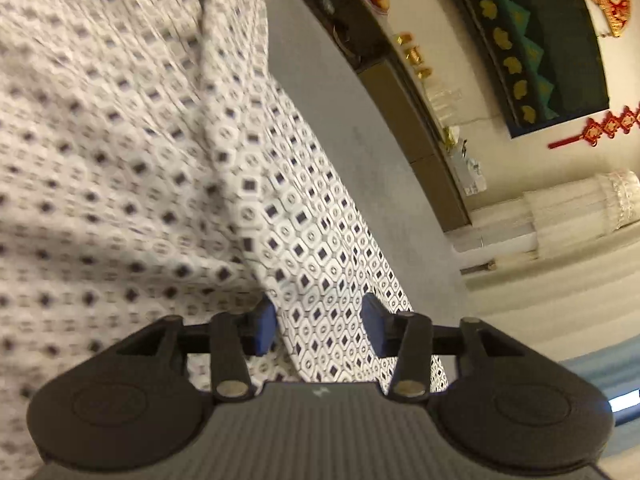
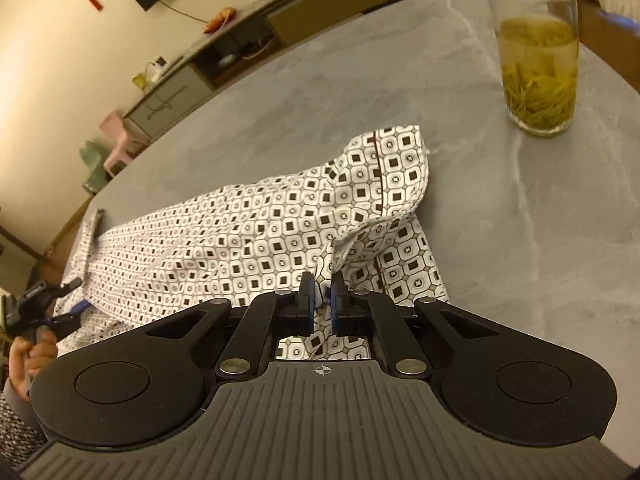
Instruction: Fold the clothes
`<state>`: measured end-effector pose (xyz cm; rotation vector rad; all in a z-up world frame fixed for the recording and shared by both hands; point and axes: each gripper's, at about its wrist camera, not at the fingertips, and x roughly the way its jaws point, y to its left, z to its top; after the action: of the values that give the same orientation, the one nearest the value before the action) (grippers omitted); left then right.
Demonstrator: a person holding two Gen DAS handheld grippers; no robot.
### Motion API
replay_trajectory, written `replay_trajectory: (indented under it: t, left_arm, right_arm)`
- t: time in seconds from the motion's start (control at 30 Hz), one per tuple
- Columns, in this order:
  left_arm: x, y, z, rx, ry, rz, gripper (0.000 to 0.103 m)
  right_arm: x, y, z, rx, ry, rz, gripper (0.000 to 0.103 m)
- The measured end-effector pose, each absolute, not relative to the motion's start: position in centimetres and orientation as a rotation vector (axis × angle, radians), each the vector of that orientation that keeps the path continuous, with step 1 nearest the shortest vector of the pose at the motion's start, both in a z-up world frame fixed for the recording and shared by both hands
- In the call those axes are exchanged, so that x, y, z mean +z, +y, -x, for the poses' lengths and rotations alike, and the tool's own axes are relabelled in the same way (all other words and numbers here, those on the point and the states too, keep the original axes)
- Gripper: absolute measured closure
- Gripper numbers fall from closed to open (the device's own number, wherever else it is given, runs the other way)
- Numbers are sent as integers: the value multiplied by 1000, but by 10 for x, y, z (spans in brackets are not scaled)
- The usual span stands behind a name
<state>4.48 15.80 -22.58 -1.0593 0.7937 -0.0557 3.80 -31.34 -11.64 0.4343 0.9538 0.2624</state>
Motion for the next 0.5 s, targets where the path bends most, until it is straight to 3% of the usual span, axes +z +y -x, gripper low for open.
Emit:
replay_trajectory:
  t: [0.03,0.13,0.3,0.4,0.5]
  left_arm:
    - [-224,156,-50,-54,801,1052,101]
    - [-194,159,-46,-86,688,1033,103]
    - [-130,173,17,-163,526,982,103]
    - [-147,164,49,-158,626,924,103]
    - [-181,151,55,-128,734,931,103]
  right_arm:
    - [-119,-313,-40,258,955,-435,103]
    - [-109,-306,-47,236,911,-379,103]
    - [-42,-296,-41,336,669,-299,103]
    - [-51,-298,-39,340,743,-275,103]
    - [-99,-308,-47,271,909,-284,103]
